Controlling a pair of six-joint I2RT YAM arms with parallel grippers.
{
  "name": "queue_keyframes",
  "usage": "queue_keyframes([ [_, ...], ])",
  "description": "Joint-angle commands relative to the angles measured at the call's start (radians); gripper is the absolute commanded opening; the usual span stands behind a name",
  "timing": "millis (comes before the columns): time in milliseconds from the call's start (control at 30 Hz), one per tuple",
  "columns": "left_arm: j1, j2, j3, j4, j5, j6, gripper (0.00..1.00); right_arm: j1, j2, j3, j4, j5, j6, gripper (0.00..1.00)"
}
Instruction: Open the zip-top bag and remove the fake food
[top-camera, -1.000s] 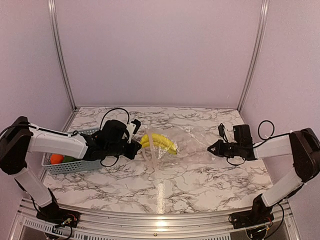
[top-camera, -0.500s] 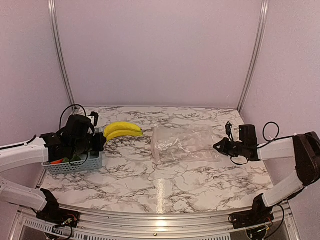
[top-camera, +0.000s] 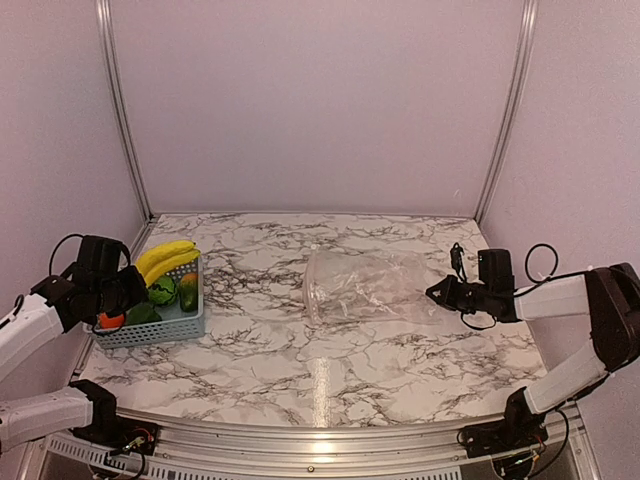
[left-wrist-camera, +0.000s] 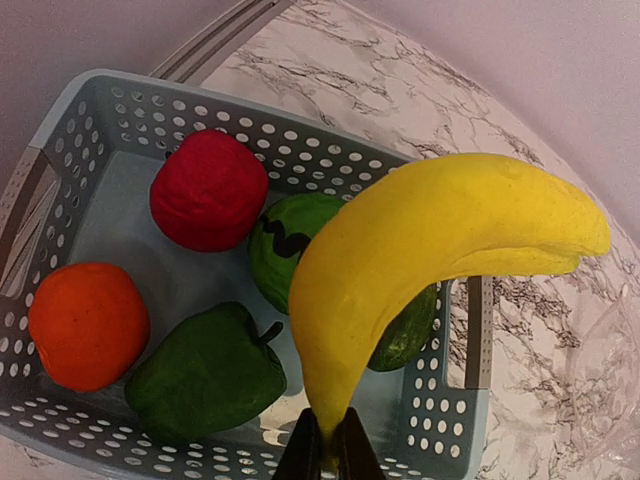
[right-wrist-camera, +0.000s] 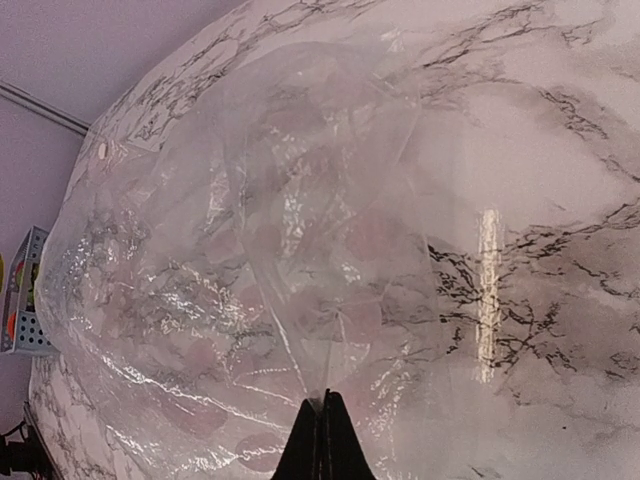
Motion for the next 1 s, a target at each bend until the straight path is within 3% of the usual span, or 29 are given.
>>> queue_keyframes([
  [0,0.015,-0.002,0.005,-0.124,0.084,-0.017,0.00,-0.009,0.015,0.006,0.018,-0.012,-0.006,0.00],
  [333,0.017,0.060,-0.003,-0.138,0.145,-0.005,0.01,-0.009,0.021,0.008,0.025,-0.028,-0.009,0.00],
  [467,0.019,0.094,-0.007,-0.121,0.153,-0.004,0.21,-0.009,0.023,0.007,0.032,-0.053,-0.011,0.00],
  [567,0.021,0.095,0.006,-0.121,0.147,-0.002,0.53,-0.009,0.018,0.006,0.032,-0.068,-0.015,0.00],
  [800,0.023,0.076,0.069,-0.142,0.110,0.026,0.96,-0.009,-0.019,0.000,0.020,-0.067,-0.019,0.00],
  [967,0.021,0.076,0.120,-0.129,0.127,0.093,0.99,-0.009,-0.046,0.002,-0.008,-0.058,-0.041,0.00],
])
